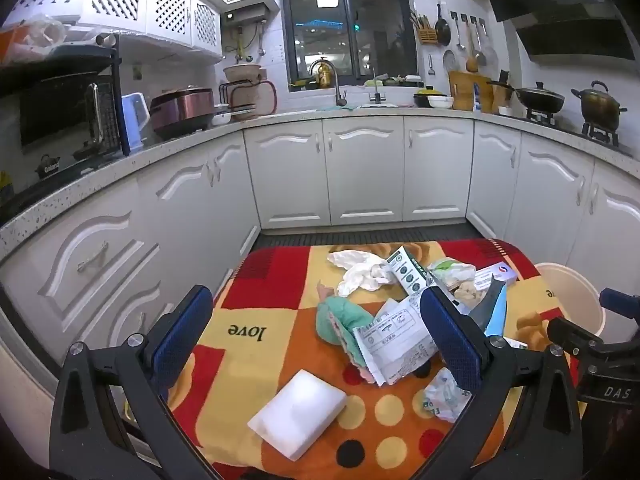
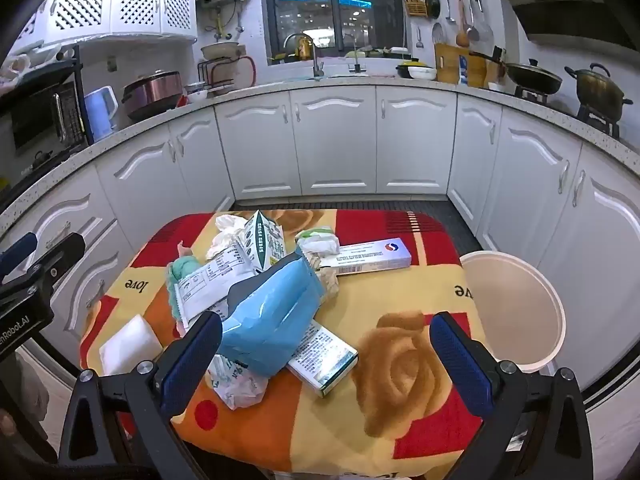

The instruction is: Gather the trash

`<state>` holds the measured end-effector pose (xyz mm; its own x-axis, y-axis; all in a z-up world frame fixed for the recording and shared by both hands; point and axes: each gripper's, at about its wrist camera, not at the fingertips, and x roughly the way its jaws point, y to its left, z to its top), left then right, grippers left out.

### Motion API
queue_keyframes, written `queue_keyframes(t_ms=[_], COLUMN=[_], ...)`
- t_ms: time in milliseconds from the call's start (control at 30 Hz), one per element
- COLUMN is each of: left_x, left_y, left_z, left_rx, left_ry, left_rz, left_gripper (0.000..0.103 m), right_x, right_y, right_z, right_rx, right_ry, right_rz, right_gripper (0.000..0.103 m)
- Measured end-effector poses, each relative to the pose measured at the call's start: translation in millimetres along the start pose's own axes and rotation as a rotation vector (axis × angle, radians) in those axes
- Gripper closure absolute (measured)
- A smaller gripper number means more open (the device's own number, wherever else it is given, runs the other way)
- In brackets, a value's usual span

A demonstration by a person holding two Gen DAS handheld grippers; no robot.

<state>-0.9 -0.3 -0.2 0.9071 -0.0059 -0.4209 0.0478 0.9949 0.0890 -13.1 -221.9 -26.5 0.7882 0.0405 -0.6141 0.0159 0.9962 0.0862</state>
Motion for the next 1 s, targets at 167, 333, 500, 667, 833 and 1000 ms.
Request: queue_keyframes(t_ms=[167, 333, 500, 667, 833, 1000], left_x=[-1, 2, 4, 5, 3, 3], left_y=[3, -2, -7, -11, -8, -7], left_z=[-5, -6, -6, -6, -5, -3], left_rx=[-0.006, -0.031, -0.042, -0.05, -0.085, -0.092], left_ry=[0.026, 0.034, 0.039, 0.037, 0.016, 0.013], left_rz=[-0.024, -0.03, -0.054, -0.064, -0.091, -0.095], left_gripper=[0.0, 0.0, 0.0, 0.0, 0.0, 0.0], right_x=[-1, -1, -1, -2, -3, -7], right_y=[-6, 10, 11, 12, 13, 12], right_z=[1, 0, 2, 4, 6, 10], right_rx=[0.007, -0.038, -0.031, -0.024, -0.027, -0.016], right_ry=[-0.008, -0.029, -0.052, -0.075, -0.095, -0.128], right_rz=[0.001, -0.029, -0.031, -0.031, -0.032, -0.026], right_gripper=[0.0, 0.0, 0.0, 0.0, 0.0, 0.0])
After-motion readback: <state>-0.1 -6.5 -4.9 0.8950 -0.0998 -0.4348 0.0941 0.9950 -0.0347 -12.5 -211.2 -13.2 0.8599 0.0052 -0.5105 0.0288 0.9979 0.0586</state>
